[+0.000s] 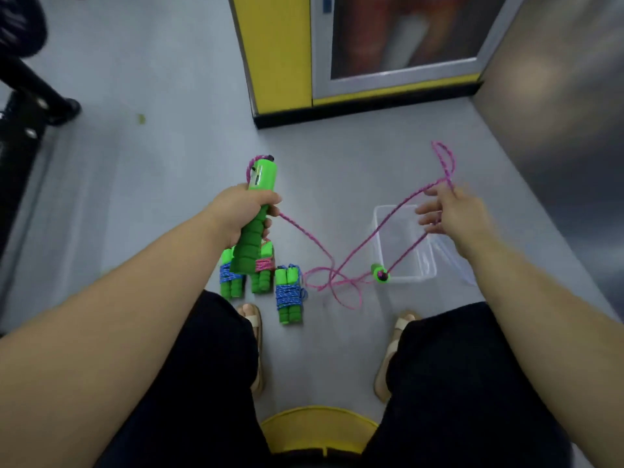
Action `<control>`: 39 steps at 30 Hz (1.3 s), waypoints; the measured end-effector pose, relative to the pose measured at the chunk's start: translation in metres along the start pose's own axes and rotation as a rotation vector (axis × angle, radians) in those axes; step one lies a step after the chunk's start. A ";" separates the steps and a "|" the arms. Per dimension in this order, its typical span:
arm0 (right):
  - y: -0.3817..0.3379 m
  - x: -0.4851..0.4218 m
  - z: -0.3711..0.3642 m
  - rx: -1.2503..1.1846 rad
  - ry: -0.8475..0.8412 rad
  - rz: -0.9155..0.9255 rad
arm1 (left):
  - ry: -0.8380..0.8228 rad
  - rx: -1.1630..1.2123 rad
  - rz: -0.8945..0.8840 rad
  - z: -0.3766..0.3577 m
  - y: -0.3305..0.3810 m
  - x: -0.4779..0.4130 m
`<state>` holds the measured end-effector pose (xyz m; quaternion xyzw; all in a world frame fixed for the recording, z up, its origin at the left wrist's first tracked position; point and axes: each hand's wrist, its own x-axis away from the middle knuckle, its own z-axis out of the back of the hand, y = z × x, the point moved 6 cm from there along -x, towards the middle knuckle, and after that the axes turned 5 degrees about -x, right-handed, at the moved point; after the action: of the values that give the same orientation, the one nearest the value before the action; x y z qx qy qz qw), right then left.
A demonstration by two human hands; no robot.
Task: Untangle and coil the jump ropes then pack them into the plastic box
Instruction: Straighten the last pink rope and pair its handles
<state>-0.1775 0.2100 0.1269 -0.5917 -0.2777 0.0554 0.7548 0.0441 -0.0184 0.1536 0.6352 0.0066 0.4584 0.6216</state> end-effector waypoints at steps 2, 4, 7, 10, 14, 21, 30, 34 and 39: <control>-0.012 0.028 0.014 0.134 -0.017 0.031 | -0.016 -0.108 -0.065 -0.002 0.010 0.023; -0.032 0.050 0.022 0.236 -0.041 0.102 | -0.014 -0.188 -0.144 -0.007 0.022 0.045; -0.070 0.076 0.031 0.261 -0.054 0.223 | 0.023 -0.215 -0.262 -0.011 0.043 0.074; -0.106 0.105 0.038 0.243 -0.076 0.330 | 0.026 -0.160 -0.392 -0.011 0.065 0.103; -0.132 0.124 0.041 0.131 -0.091 0.340 | -0.051 -0.135 -0.468 -0.015 0.094 0.133; -0.113 0.166 -0.014 -0.106 -0.466 0.120 | -0.385 -0.312 -0.278 -0.052 0.082 0.167; -0.069 0.177 -0.061 -0.699 -0.327 -0.343 | -0.146 -0.156 -0.196 -0.053 0.048 0.150; -0.080 0.187 -0.062 -0.930 -0.396 -0.435 | -0.101 -0.100 -0.221 -0.048 0.018 0.141; -0.107 0.204 -0.072 -1.128 -0.464 -0.454 | -0.459 0.112 -0.210 -0.069 -0.033 0.143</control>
<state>0.0025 0.2005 0.2872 -0.7964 -0.5382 -0.1335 0.2415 0.1051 0.1261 0.1958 0.7517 -0.0433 0.2340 0.6151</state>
